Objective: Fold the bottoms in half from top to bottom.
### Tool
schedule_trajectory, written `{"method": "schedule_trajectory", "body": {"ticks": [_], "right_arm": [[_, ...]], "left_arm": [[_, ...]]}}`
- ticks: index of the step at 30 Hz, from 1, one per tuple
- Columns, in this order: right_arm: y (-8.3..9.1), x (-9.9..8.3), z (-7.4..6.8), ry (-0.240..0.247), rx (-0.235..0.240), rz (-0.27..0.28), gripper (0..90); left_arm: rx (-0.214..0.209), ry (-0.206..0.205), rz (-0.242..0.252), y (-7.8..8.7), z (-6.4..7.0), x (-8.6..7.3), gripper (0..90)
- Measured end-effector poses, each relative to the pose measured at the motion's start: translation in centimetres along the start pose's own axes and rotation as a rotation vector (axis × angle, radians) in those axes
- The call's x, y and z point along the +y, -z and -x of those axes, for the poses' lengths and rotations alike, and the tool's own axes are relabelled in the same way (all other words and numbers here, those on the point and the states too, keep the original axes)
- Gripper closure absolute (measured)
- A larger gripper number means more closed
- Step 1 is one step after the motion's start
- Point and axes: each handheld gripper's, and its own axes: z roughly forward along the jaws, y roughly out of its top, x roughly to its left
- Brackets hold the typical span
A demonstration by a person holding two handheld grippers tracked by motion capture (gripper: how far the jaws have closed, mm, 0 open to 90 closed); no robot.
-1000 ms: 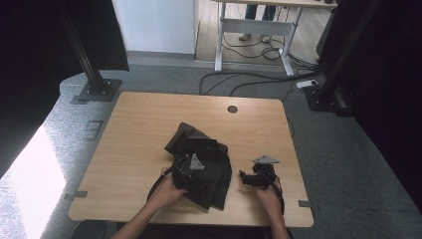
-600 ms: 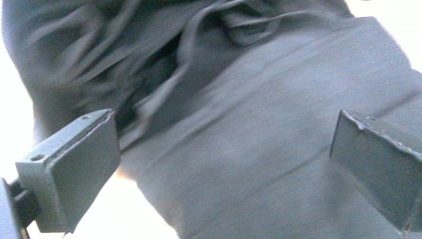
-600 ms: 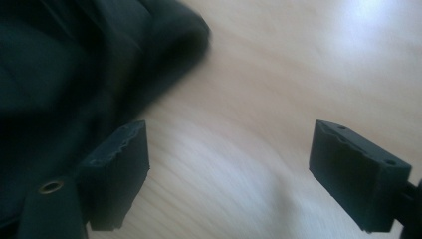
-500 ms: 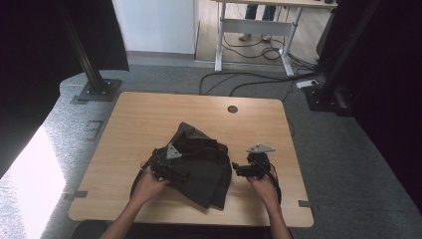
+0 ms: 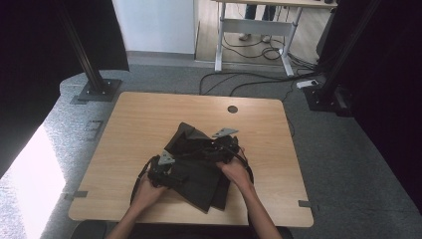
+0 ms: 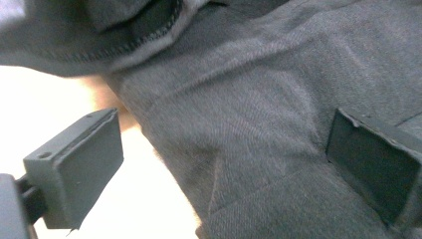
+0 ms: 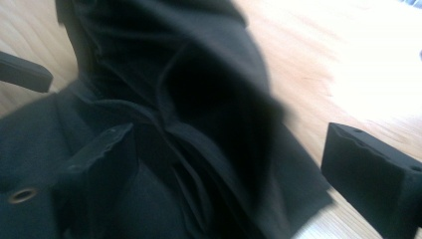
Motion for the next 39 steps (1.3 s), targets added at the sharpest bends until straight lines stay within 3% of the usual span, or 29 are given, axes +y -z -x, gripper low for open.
{"method": "schedule_trajectory", "body": {"ticks": [3,5,8,13,18,21,24,30,39], "right_arm": [[-1.8,0.1,-0.6,0.054,-0.039,-0.055,10.8],[-2.5,0.1,-0.2,0.036,-0.060,-0.059,12.6],[-2.5,0.1,1.5,-0.022,-0.072,-0.037,12.8],[-1.1,-0.4,5.0,-0.140,-0.123,0.021,13.1],[-0.7,-1.6,8.2,-0.234,-0.129,0.024,13.0],[-0.4,-2.2,10.0,-0.295,-0.178,0.045,13.8],[0.0,-3.0,11.7,-0.344,-0.197,0.032,13.9],[1.1,-3.7,11.7,-0.333,-0.176,0.041,13.9],[3.1,-2.4,9.8,-0.215,-0.110,0.025,13.7]], "left_arm": [[-0.002,0.008,0.001,-0.1,0.0,-0.2,3.0],[0.007,-0.006,-0.004,-0.1,0.1,-0.2,4.0],[0.031,-0.030,-0.015,0.0,0.5,0.0,4.0],[0.054,-0.052,-0.038,-0.1,0.8,0.3,3.9],[0.053,-0.050,-0.045,-0.2,0.8,0.3,3.8],[0.051,-0.045,-0.047,-0.2,0.8,0.3,3.8],[0.056,-0.050,-0.048,-0.2,0.8,0.3,3.8],[0.068,-0.062,-0.049,-0.1,1.0,0.4,3.8],[0.079,-0.077,-0.041,0.3,1.2,0.8,2.9]]}}
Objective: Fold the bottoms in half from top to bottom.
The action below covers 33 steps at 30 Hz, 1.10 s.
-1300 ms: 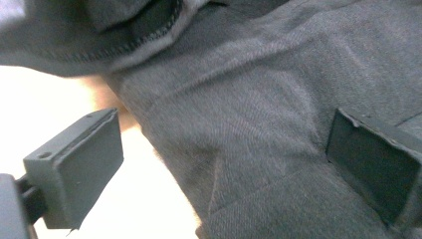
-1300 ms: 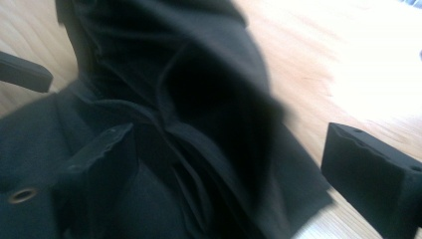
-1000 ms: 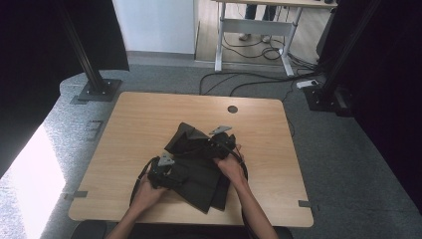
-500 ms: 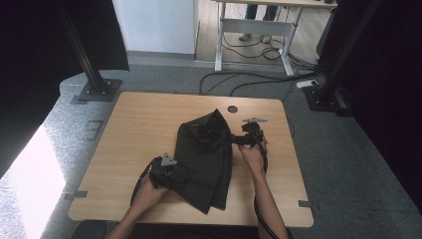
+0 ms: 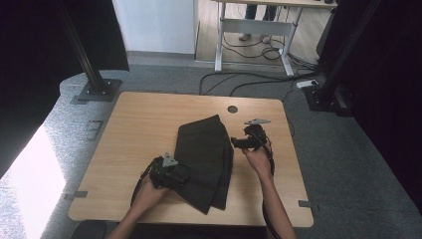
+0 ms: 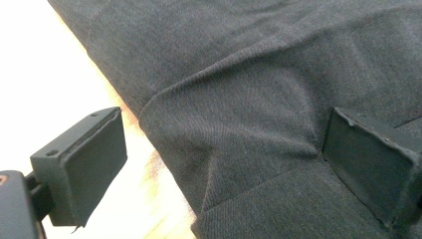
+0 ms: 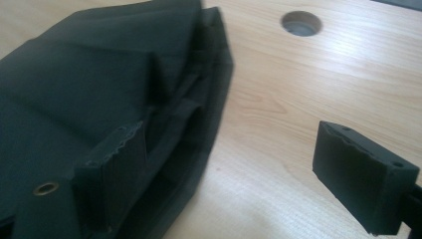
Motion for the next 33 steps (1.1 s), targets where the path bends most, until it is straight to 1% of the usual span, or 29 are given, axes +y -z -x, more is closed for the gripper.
{"method": "schedule_trajectory", "body": {"ticks": [2,4,6,8,11,15,18,21,26,29,31,33], "right_arm": [[0.5,0.0,-0.4,0.029,0.011,-0.007,13.6],[1.1,-0.1,-0.7,0.052,0.023,-0.010,13.5],[1.8,-0.4,-0.8,0.069,0.023,-0.011,13.5],[2.5,-0.7,-0.9,0.077,0.026,-0.010,13.3],[3.5,-1.5,-1.1,0.086,0.026,-0.004,13.4],[4.5,-2.8,-1.6,0.088,0.033,-0.007,13.4],[4.9,-3.9,-1.9,0.094,0.035,-0.017,13.4],[5.1,-5.1,-2.0,0.084,0.036,-0.017,13.3],[4.8,-7.0,-2.3,0.063,0.046,-0.005,13.4],[4.5,-8.2,-2.4,0.053,0.055,-0.002,13.4],[4.2,-8.9,-2.5,0.040,0.063,0.003,13.4],[4.0,-9.4,-2.7,0.030,0.072,0.004,13.4]], "left_arm": [[-0.001,-0.001,0.000,0.4,-0.1,0.3,1.4],[0.008,-0.012,0.003,1.1,-0.2,0.6,0.0],[0.004,-0.013,0.017,2.0,-0.5,0.8,0.0],[0.008,-0.009,0.036,3.0,-1.1,0.9,0.0],[0.024,0.000,0.062,4.2,-2.2,0.9,0.0],[0.065,-0.003,0.064,5.0,-3.7,0.7,0.0],[0.104,-0.009,0.048,5.1,-4.7,0.0,0.0],[0.120,0.011,0.039,5.0,-5.6,-0.9,0.0],[0.135,0.041,0.013,4.2,-6.9,-2.0,0.0],[0.139,0.048,-0.007,3.6,-7.4,-2.6,0.0],[0.136,0.053,-0.012,3.3,-7.7,-2.7,0.0],[0.135,0.056,-0.009,3.0,-7.9,-2.5,0.0]]}}
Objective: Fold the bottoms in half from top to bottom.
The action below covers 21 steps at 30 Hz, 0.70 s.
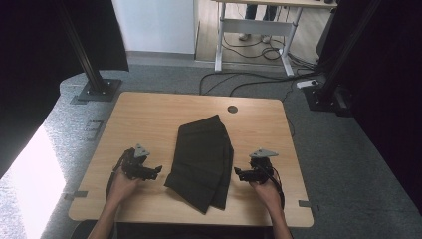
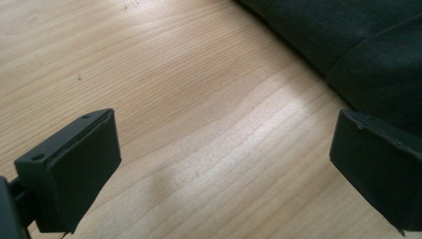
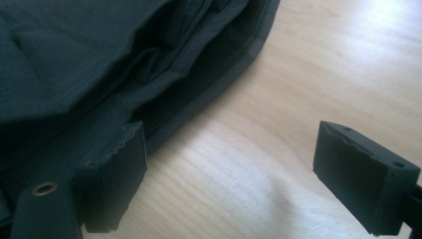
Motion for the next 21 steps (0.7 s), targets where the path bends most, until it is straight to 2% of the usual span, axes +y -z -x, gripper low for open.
{"method": "schedule_trajectory", "body": {"ticks": [3,5,12,17,21], "right_arm": [[-0.2,-0.2,-0.5,0.006,0.010,-0.011,13.3],[-0.2,-0.1,-0.9,0.009,0.018,-0.007,13.3],[0.4,0.7,-2.7,0.044,0.051,0.004,13.2],[1.0,1.8,-4.5,0.064,0.075,0.004,13.2],[1.2,2.6,-6.2,0.087,0.101,0.006,13.1]], "left_arm": [[-0.006,-0.006,0.011,-0.6,-0.2,1.0,0.0],[-0.001,-0.029,0.011,-1.2,-0.2,2.1,0.0],[-0.017,-0.076,0.048,-3.3,-0.6,7.5,0.0],[-0.018,-0.136,0.045,-5.2,0.0,11.2,0.0],[-0.036,-0.142,0.051,-7.0,0.5,13.5,0.0]]}}
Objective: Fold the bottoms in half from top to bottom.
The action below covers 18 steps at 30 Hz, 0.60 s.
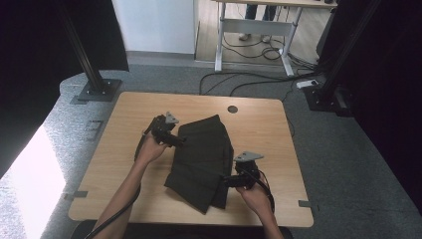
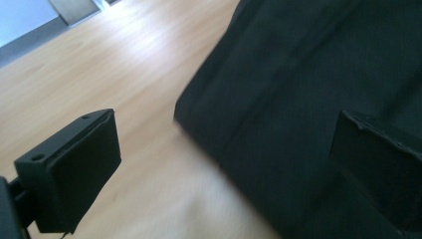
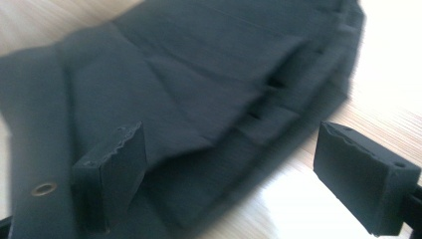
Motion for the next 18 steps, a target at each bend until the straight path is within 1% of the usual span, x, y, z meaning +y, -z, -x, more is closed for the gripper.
{"method": "schedule_trajectory", "body": {"ticks": [1,3,6,8,9,11,12,14,15,18], "right_arm": [[-0.1,0.1,-0.4,0.006,0.005,-0.001,13.0],[-0.4,0.3,-1.2,0.011,0.004,0.000,13.0],[-1.3,0.1,-2.1,0.010,0.001,-0.017,13.0],[-2.1,-0.3,-2.4,0.019,-0.007,-0.044,12.9],[-2.5,-0.6,-2.6,0.016,-0.014,-0.059,12.9],[-3.3,-1.0,-2.6,0.023,-0.025,-0.086,12.7],[-3.6,-1.2,-2.6,0.022,-0.032,-0.096,12.4],[-4.0,-1.5,-2.5,0.009,-0.039,-0.106,11.9],[-4.2,-1.5,-2.4,0.004,-0.042,-0.108,12.0],[-4.4,-1.7,-1.9,0.000,-0.075,-0.118,13.1]], "left_arm": [[-0.002,0.001,-0.004,-0.5,0.1,0.4,0.0],[0.007,-0.007,-0.016,-1.7,0.3,0.9,0.0],[0.018,-0.018,-0.047,-3.4,0.5,1.2,0.0],[0.045,-0.025,-0.079,-4.4,0.8,1.1,0.0],[0.058,-0.018,-0.089,-4.8,0.8,1.0,0.0],[0.076,-0.009,-0.105,-5.1,0.8,0.8,0.0],[0.088,-0.018,-0.120,-5.2,0.7,0.6,0.0],[0.099,-0.015,-0.141,-5.2,0.4,0.2,0.0],[0.099,-0.004,-0.149,-5.2,0.1,-0.1,0.0],[0.093,0.041,-0.165,-4.9,-0.6,-0.8,0.0]]}}
